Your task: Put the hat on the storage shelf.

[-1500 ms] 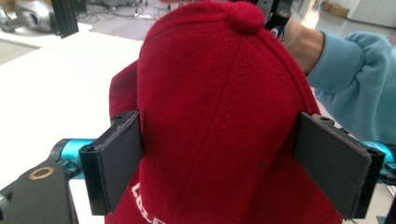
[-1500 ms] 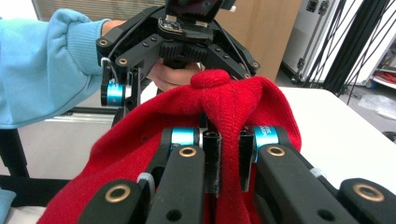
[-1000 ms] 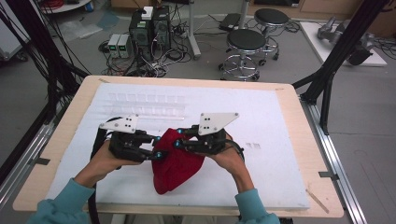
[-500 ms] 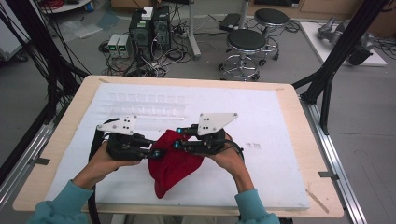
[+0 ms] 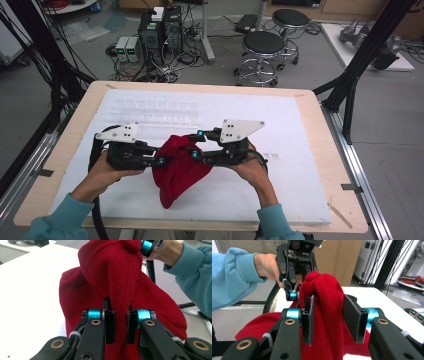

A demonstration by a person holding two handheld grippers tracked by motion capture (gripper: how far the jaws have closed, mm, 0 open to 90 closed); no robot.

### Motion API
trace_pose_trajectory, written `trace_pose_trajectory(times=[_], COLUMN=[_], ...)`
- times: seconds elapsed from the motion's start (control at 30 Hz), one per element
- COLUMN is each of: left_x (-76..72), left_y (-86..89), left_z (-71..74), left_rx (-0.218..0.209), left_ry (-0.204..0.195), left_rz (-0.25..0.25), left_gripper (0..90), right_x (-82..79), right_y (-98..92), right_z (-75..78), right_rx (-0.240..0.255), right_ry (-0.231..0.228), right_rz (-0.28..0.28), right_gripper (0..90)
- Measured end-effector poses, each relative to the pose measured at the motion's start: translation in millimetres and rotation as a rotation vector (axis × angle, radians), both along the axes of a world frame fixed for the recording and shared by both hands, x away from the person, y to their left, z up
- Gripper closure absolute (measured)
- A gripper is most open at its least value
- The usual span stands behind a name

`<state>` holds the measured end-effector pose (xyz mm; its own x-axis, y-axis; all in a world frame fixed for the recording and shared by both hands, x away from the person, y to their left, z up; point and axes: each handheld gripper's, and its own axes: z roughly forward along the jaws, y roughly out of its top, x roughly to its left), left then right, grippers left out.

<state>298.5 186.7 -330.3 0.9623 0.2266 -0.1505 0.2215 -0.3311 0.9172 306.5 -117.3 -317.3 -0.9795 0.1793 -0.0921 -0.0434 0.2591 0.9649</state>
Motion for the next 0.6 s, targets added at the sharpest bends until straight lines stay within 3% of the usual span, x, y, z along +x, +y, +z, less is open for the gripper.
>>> trace_pose_trajectory(times=[0.1, 0.13, 0.2, 0.3, 0.4, 0.6], left_x=[1.4, 1.7, 2.1, 2.9, 4.3, 5.7], left_y=[2.2, 2.3, 2.1, 1.4, 0.9, -0.2], left_z=[0.4, 0.3, 0.4, 0.8, 1.2, 3.7], left_rx=[0.002, 0.001, 0.005, 0.005, 0.004, 0.005], left_ry=[-0.003, -0.002, -0.006, -0.009, -0.008, -0.008], left_rz=[0.014, 0.019, 0.024, 0.031, 0.04, 0.044], left_gripper=[82.7, 82.7, 82.7, 82.7, 82.7, 82.8], right_x=[-3.6, -3.6, -5.8, -6.1, -8.2, -11.2], right_y=[-1.3, -1.3, -1.2, -1.9, -1.5, -1.4], right_z=[0.3, 0.3, 1.2, 1.8, 2.3, 3.7], right_rx=[-0.005, -0.005, -0.003, -0.006, -0.016, -0.027], right_ry=[0.02, 0.02, 0.015, 0.034, 0.021, 0.019], right_rz=[-0.003, -0.003, -0.011, -0.025, -0.023, -0.039], right_gripper=[44.2, 44.2, 29.0, 17.7, 11.5, 11.5])
